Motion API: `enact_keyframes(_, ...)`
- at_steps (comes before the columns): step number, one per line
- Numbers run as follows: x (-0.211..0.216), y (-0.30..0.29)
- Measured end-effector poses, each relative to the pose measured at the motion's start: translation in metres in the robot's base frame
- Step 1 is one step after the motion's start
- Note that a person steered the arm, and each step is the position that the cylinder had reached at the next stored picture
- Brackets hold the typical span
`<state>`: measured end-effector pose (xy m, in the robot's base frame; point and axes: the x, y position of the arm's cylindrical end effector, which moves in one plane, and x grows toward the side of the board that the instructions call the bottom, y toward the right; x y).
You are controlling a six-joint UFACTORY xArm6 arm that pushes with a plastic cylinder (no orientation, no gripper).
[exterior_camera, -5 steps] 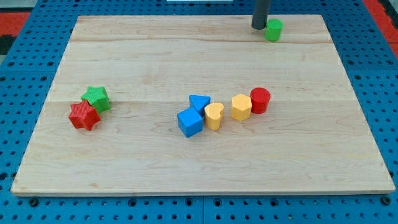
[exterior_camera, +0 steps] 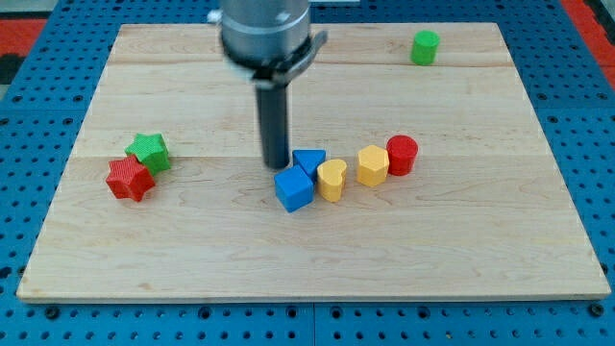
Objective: Move the red and green star to the top side
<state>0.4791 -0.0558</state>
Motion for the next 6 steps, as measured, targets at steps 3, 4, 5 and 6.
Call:
enact_keyframes(3, 0.052, -0.15)
enact_keyframes(4, 0.021, -0.124)
enact_keyframes(5, -0.016, -0.12)
enact_keyframes(6, 0.009, -0.099)
